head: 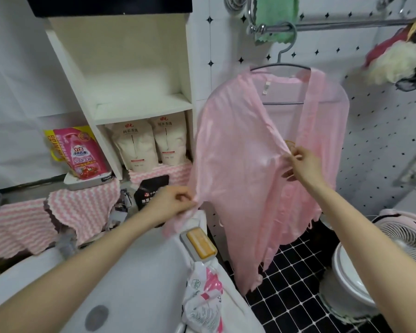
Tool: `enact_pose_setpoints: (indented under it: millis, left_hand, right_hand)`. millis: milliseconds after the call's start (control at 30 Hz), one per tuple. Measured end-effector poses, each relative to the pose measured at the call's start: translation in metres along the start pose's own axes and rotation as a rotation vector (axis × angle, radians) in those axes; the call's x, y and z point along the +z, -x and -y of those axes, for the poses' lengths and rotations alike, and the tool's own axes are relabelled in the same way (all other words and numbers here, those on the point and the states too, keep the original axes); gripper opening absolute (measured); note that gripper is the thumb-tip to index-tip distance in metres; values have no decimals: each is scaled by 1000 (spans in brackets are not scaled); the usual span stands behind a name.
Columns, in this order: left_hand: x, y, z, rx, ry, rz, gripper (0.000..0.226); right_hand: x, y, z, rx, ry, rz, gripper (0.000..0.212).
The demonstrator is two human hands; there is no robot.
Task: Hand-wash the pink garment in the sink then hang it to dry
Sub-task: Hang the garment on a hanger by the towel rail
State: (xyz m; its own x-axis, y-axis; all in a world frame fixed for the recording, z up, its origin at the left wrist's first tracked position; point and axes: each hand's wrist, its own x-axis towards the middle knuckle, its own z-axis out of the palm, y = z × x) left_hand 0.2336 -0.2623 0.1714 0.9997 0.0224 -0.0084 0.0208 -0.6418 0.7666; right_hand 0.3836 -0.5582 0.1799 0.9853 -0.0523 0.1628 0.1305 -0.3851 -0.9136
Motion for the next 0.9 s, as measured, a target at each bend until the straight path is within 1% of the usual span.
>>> enact_pose_setpoints:
  millis: [67,133,167,200,233,267,300,333,367,400,433,500,533,567,600,633,667,700,733,767,800,833,867,900]
  left_hand:
    - [26,-19,-19,39,85,106,7]
    - [47,-44,-23,-29,158,182,9]
    - [55,-59,-20,-101,216,194,8]
    - [62,-74,-16,-189,286,167,4]
    - [68,-89,-14,-288,343,88,9]
    - [73,-103,-11,-385,345,-18,27]
    - [78,-110,-12,-475,294,-118,48]
    - [86,-115,-13,-534,266,-209,63]
    - [94,-117,-16,-568,276,-269,69]
    - [107,-121,-14,-588,307,-279,67]
    - [123,-123,-11,-594,345,-228,58]
    - [154,-119,-10,-609,360,45,31]
    - [168,-120,-10,-595,329,154,25]
    - [179,-122,-11,-558,265,207,27]
    - [186,-127,-12,-502,191,226,35]
    - [193,-133,-10,-447,114,211,45]
    - [197,-140,-6,-423,60,199,50]
    - [198,-144,0,-413,39,187,45]
    - [199,-149,9,-428,37,178,33]
    - [199,-151,18,-437,40,168,21]
    - [198,-154,25,-442,35,160,15]
    - [197,-156,34,-435,22,157,16]
    - [196,-158,42,-430,-4,149,21]
    - [195,-160,49,-438,-36,143,27]
  right_hand:
    - [2,4,-4,79,-99,196,12]
    - [-1,9,-5,124,-196,307,17]
    - [-4,9,-6,134,-201,336,17]
    - [-8,10,-8,131,-154,365,17]
    - [-11,10,-11,124,-62,392,18]
    - [-12,10,-15,120,29,409,19]
    - [-13,10,-18,124,95,404,18]
    - [-12,11,-21,124,128,387,12]
    - [-11,10,-24,120,141,372,5]
    - [-11,10,-27,121,127,356,2]
    - [-11,8,-30,139,101,349,3]
    - [-13,8,-34,183,64,389,7]
    - [-13,8,-38,196,76,429,11]
    - [-13,8,-42,207,112,468,13]
    - [-12,9,-45,206,156,489,13]
    - [-11,7,-49,198,197,484,13]
    - [-10,4,-55,171,237,460,10]
    - [-10,1,-58,122,292,409,5]
    - [-12,-1,-60,89,345,361,3]
    - [-14,-3,-61,90,347,361,6]
    - [-15,-3,-62,123,296,437,11]
    - [-13,-2,-63,180,210,588,18]
    - [-12,4,-61,182,204,714,24]
    - [-8,4,-63,106,266,724,27]
